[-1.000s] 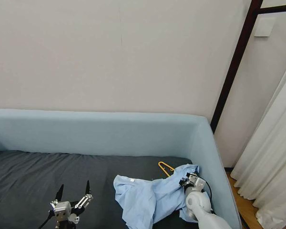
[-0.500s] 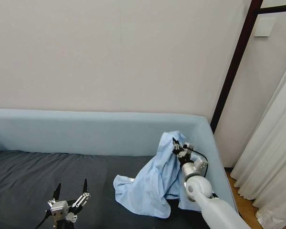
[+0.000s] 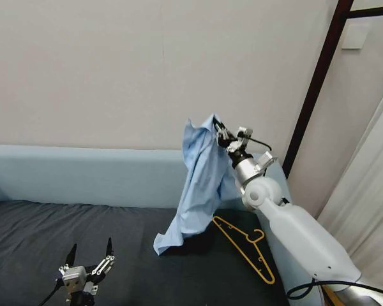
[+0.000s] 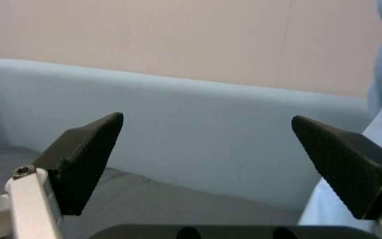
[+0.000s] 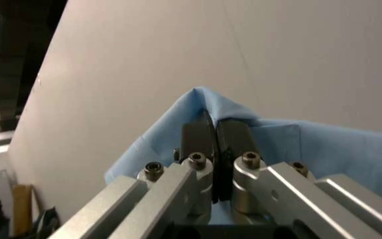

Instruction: Pick up the clothes from the sofa and hang them on the clothes hanger.

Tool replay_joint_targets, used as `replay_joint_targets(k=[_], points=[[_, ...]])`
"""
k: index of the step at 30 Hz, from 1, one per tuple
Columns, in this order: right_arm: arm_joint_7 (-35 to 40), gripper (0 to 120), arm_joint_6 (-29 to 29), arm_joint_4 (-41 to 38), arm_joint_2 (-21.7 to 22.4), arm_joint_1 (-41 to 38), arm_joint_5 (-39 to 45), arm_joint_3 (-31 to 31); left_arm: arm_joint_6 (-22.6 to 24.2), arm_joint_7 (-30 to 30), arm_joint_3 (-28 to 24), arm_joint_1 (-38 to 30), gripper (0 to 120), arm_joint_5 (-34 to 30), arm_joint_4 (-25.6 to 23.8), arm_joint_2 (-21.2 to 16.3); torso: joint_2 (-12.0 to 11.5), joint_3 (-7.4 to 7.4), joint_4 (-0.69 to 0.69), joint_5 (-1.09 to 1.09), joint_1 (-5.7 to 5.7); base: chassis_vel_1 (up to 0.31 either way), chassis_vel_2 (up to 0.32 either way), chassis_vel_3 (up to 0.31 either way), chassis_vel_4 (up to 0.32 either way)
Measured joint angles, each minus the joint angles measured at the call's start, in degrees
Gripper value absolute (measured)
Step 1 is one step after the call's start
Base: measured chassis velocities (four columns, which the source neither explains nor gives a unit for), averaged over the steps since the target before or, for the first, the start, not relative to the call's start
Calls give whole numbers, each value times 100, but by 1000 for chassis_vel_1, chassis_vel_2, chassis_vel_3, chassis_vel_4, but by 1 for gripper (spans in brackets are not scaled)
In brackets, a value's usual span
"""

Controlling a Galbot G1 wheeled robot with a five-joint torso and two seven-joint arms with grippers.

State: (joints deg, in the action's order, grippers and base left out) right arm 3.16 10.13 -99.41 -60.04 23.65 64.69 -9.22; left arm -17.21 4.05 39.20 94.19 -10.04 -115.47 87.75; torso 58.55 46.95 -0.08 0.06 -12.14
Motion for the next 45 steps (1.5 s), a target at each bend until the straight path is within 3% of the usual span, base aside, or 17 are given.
replay_joint_targets(k=[3,5,6,10,15,19,26,30,37,42,45], points=[[432,0,-250,-750,175,1123,-500,-58,0,-1,-119,-78,100,45,63,74,0,0,-1,-2,1,0,0,0,0],[652,0,-364,-770,180,1983,-1006,-94,0,0,-185,-126,100,85,100,108,0,0,-2,-3,1,0,0,0,0],[652,0,-364,-770,180,1983,-1006,-94,0,0,-185,-126,100,85,100,108,0,0,-2,-3,1,0,0,0,0],[854,0,-641,289,40,3229,-2317,-191,2,-1,-263,-174,100,125,171,122,0,0,-1,-4,1,0,0,0,0],[733,0,-851,1413,-310,3591,-3113,10,-12,-2,-305,-174,100,144,222,117,0,0,1,-3,1,0,0,0,0],[729,0,-823,1884,-500,3654,-3537,208,-26,-2,-330,-177,100,156,244,114,0,1,2,-3,1,0,0,0,0],[1570,23,-1036,1647,-508,3863,-4057,468,-33,-2,-390,-181,100,172,247,108,0,1,0,-2,1,0,0,0,0],[2343,41,-1090,1025,-433,4110,-4221,658,-39,-3,-379,-147,100,176,252,54,0,0,1,-2,1,0,0,0,0],[2467,65,-1232,559,-386,4527,-4314,606,-38,-7,-433,-117,100,243,230,83,0,0,0,-2,1,0,0,0,0],[2907,82,-1787,333,-351,4635,-4570,501,63,-9,-442,-151,100,235,215,90,0,0,1,-3,1,0,0,0,0],[3430,94,-2197,121,-298,4640,-4213,454,96,-10,-391,-221,100,184,258,77,0,0,1,-2,0,0,0,0,0]])
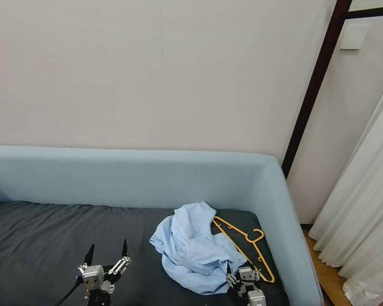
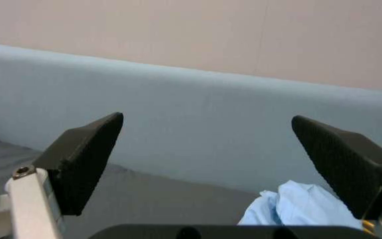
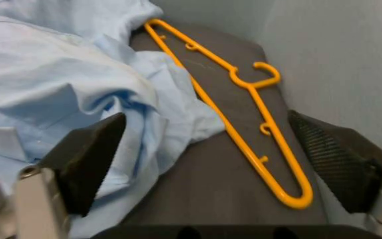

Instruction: Pick up the clothes from the sofa and hang them on the clothes hanger.

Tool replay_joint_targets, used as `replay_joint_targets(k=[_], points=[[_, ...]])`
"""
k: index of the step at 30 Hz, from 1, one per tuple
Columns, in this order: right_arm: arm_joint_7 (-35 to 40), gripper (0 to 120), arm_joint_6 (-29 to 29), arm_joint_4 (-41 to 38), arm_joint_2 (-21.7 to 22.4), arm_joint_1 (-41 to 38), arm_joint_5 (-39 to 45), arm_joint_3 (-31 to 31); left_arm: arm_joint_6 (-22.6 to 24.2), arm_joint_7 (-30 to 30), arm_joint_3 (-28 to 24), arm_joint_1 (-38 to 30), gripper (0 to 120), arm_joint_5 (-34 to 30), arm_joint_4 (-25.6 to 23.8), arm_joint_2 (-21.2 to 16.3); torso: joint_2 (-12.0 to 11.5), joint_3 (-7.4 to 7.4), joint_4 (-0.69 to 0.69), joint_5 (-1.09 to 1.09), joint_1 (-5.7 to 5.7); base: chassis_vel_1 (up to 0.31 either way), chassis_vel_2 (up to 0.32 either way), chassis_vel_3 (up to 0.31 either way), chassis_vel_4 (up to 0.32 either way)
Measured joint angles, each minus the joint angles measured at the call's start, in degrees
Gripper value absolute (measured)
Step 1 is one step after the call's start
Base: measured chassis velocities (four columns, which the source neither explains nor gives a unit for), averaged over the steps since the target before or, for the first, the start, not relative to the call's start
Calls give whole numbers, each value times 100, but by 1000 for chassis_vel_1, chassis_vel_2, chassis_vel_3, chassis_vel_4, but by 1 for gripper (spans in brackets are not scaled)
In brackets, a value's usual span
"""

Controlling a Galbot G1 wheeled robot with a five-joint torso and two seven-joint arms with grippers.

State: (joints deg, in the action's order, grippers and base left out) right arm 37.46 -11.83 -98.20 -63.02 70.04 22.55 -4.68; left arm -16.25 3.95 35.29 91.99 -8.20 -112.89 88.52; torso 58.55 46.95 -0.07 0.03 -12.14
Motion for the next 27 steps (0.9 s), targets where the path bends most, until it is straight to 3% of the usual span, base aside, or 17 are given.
replay_joint_targets(k=[4,7,11,21,27], points=[[-67,100,366,-24,0,64,-51,-45,-1,0,2,-7,100,12,96,43,0,0,0,1,0,0,0,0,0],[-821,100,1185,62,-12,29,-490,-289,-5,-7,29,-3,100,44,126,87,0,0,-1,0,0,0,0,0,0],[-1445,100,1512,429,-91,-345,-815,-521,-9,-8,115,73,100,59,122,92,0,0,1,1,0,0,0,0,0],[-2004,100,1538,1376,-222,-1009,-1707,-1056,-40,-13,386,92,100,46,144,11,-1,1,1,1,0,0,0,0,0],[-1916,100,1212,2424,-630,-1432,-2923,-1338,-47,-16,543,88,100,29,163,46,-1,1,0,1,0,0,0,0,0]])
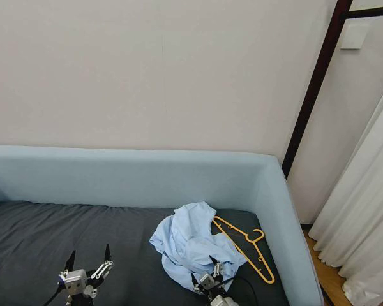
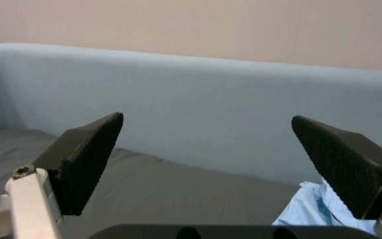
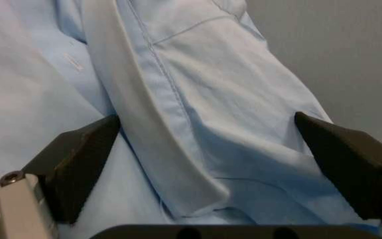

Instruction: Pick up the clothes from the sofa and hang them on the clothes hanger.

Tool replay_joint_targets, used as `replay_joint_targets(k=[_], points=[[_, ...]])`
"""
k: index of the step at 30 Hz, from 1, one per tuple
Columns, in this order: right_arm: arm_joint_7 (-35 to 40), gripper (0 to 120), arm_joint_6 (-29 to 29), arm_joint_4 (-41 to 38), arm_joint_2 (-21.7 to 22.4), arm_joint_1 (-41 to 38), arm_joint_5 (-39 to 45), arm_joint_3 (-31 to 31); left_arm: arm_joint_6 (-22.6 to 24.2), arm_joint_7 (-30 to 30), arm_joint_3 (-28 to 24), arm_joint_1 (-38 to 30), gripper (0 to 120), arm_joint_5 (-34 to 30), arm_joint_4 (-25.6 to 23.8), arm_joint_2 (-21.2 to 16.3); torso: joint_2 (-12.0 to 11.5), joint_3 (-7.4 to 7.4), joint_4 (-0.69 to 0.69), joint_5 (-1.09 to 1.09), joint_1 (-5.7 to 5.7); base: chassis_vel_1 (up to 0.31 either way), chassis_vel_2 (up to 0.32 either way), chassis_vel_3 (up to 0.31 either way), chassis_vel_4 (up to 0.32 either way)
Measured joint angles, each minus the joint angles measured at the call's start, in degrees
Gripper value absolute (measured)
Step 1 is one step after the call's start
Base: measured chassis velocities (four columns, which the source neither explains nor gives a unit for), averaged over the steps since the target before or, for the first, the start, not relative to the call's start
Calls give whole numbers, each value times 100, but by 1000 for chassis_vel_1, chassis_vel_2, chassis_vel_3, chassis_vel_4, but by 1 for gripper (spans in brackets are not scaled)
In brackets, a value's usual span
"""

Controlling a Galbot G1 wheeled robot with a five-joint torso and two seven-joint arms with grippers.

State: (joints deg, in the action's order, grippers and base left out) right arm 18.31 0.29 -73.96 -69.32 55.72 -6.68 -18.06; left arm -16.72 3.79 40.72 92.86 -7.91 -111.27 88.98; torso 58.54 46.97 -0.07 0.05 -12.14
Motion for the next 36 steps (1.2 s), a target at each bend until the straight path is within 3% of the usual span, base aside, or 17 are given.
replay_joint_targets(k=[7,11,15,25,36], points=[[579,100,-693,770,-494,-313,-631,-26,-1,-3,5,-1,100,4,-22,87,0,0,1,-1,0,0,0,0,0],[725,100,-927,940,-554,-319,-903,-33,-1,-2,-15,-42,100,-1,-13,95,0,0,0,-1,0,0,0,0,0],[920,100,-795,1011,-589,-292,-1201,72,-1,-3,-32,-74,100,-15,30,87,0,-1,0,-1,0,0,0,0,0],[1085,100,-465,-37,-238,-194,-860,242,5,-2,-142,-178,100,-41,117,56,0,-1,0,-1,0,0,0,0,0],[896,100,-77,-61,-135,-175,-401,344,2,0,-185,-229,100,-45,150,10,1,-1,1,-2,0,0,0,0,0]])
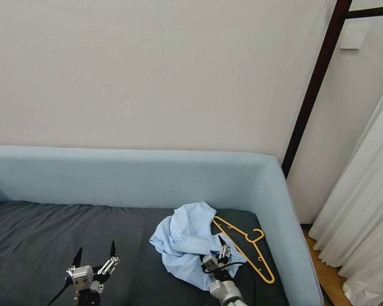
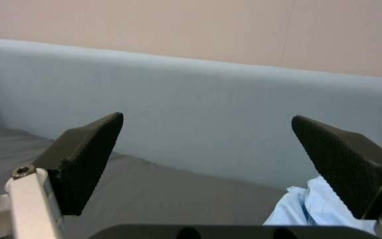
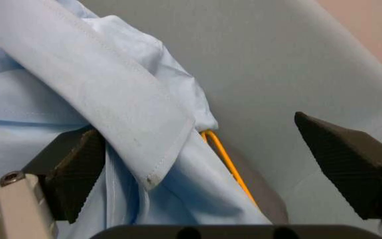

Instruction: Pick up the clothes from the sofa and hang them on the clothes hanger.

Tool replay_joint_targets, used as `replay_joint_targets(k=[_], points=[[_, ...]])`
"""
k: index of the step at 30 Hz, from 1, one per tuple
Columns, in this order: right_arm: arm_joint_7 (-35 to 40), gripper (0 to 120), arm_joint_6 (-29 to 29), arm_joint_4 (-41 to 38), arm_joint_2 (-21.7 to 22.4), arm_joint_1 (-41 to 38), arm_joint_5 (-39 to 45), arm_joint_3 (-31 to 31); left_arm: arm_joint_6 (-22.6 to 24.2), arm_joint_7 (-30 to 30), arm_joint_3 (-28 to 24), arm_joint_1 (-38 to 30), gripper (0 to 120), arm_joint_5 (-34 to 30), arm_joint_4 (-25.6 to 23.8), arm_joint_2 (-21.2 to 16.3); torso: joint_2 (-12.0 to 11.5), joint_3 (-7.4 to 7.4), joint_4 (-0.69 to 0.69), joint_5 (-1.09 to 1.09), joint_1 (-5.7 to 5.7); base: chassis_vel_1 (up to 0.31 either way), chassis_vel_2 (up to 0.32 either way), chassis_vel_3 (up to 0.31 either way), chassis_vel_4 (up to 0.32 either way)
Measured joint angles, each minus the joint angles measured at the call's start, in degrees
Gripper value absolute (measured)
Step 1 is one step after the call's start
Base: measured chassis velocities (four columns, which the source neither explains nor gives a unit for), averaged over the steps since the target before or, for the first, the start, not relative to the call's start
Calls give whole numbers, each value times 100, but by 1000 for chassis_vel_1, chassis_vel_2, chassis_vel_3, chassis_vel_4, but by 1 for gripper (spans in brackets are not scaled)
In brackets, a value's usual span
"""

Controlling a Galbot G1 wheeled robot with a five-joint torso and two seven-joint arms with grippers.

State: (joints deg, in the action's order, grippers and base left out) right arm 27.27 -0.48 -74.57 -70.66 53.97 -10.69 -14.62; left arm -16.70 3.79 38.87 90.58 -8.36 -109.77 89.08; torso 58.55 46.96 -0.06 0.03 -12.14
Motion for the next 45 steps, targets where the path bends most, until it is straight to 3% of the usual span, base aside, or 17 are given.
replay_joint_targets(k=[10,26,41,45], points=[[-43,100,-154,-860,591,217,720,-288,0,2,-122,-111,100,30,103,68,0,0,-1,0,0,0,0,0,0],[-549,100,121,-1259,852,189,1718,-392,-37,3,-114,-74,100,73,108,79,0,0,0,1,0,0,0,0,0],[-490,100,85,-1490,1199,646,1618,-369,-35,4,-194,-154,100,103,138,129,0,0,-1,0,1,0,0,0,0],[-513,100,-298,-1690,1305,756,1614,-403,-25,4,-190,-161,100,104,139,118,0,0,0,1,0,0,0,0,0]])
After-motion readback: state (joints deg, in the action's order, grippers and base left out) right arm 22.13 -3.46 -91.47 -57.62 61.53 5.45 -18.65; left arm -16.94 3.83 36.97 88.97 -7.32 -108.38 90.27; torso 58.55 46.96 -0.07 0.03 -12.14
